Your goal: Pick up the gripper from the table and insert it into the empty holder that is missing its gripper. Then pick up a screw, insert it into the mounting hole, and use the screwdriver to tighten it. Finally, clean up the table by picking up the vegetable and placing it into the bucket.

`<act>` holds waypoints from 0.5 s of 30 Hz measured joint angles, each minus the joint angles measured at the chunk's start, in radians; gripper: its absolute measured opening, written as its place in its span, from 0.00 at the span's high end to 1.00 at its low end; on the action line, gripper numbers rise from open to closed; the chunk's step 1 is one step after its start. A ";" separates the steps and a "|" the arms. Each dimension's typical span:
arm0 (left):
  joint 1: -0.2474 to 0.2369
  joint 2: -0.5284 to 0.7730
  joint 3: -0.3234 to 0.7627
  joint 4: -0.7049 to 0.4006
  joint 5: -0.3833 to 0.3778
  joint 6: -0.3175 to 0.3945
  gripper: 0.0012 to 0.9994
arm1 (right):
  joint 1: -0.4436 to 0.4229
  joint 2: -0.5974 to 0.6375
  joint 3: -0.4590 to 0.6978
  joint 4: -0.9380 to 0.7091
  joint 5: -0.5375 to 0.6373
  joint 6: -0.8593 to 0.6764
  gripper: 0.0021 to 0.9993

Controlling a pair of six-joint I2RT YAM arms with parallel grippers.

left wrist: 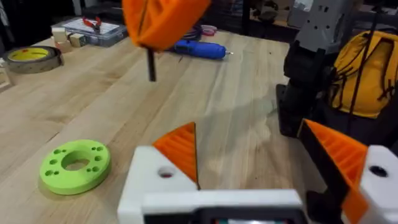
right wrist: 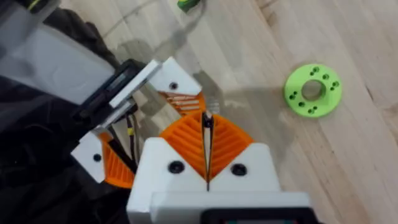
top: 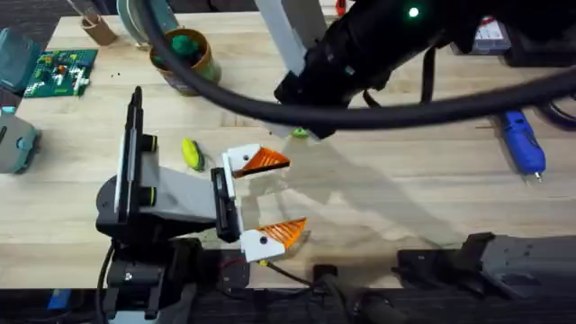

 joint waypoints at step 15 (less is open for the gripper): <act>0.000 0.000 0.000 0.000 -0.001 0.000 0.01 | 0.125 0.095 0.108 -0.059 -0.002 -0.001 1.00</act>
